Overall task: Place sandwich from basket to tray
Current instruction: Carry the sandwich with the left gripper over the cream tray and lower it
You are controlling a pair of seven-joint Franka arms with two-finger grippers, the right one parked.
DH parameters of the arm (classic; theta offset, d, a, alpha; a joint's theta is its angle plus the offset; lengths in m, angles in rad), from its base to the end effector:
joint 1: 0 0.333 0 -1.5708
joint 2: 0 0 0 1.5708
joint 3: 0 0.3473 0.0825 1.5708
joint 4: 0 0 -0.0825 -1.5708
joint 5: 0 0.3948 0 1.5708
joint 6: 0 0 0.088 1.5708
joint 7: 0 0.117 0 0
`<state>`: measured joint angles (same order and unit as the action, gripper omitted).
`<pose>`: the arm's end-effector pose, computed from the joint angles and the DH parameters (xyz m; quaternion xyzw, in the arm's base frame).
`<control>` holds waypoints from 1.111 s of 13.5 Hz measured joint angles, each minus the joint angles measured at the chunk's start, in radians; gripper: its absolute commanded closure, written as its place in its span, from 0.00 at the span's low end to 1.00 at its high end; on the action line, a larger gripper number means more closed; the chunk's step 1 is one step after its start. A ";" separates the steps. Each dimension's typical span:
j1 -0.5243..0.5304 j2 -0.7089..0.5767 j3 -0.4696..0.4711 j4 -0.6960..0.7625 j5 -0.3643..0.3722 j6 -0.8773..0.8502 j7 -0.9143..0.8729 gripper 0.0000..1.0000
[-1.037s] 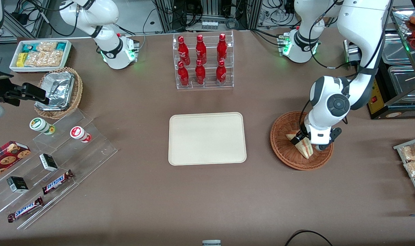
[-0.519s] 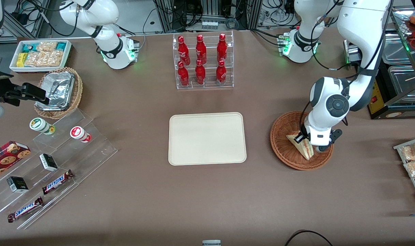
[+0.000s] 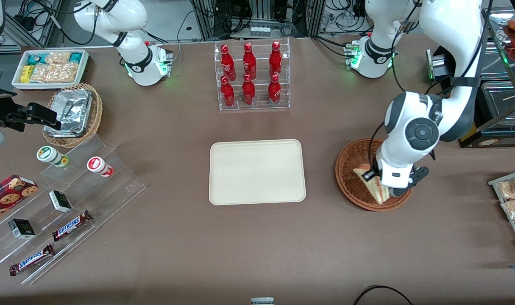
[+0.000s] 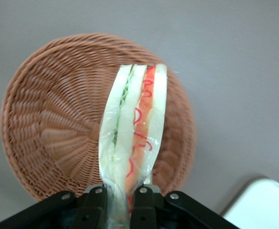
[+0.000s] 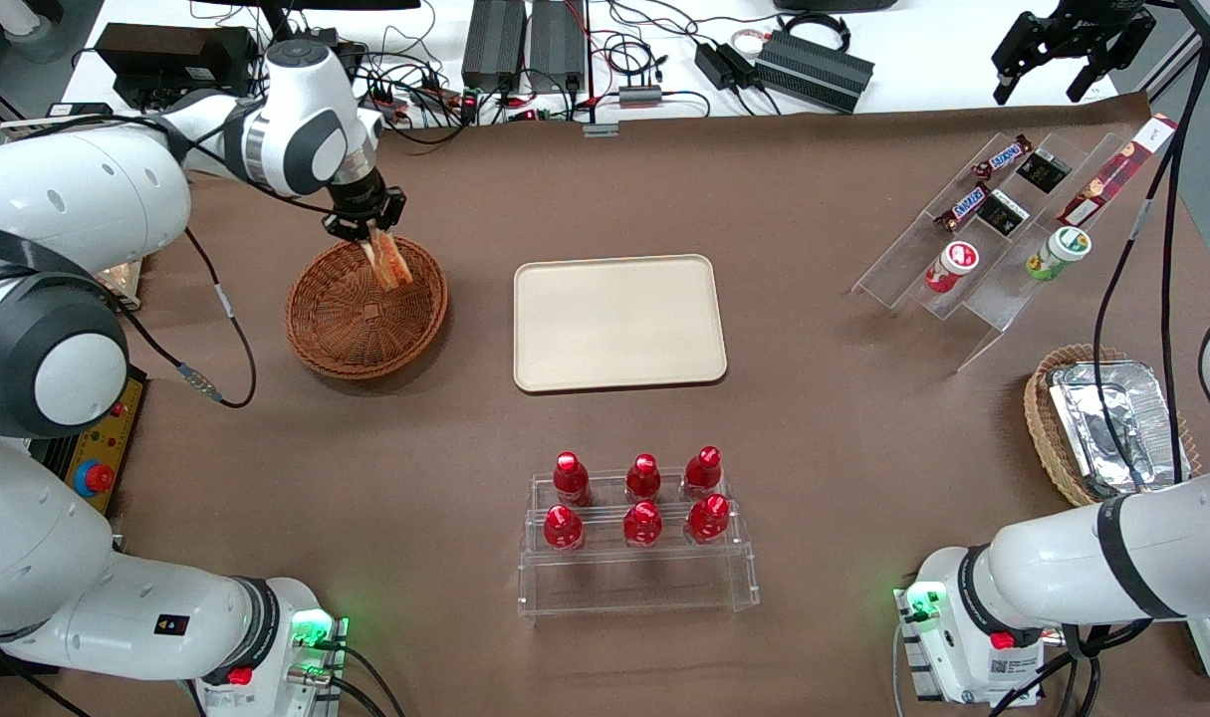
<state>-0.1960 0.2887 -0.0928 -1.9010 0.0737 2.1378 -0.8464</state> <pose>0.6051 -0.1726 0.3599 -0.9660 -0.2568 0.0118 0.0281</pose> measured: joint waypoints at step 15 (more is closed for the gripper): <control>-0.454 0.470 -0.010 0.594 -0.092 -0.164 -0.095 1.00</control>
<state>-0.6499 0.7585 -0.1029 -1.3068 -0.0186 1.9740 -0.9412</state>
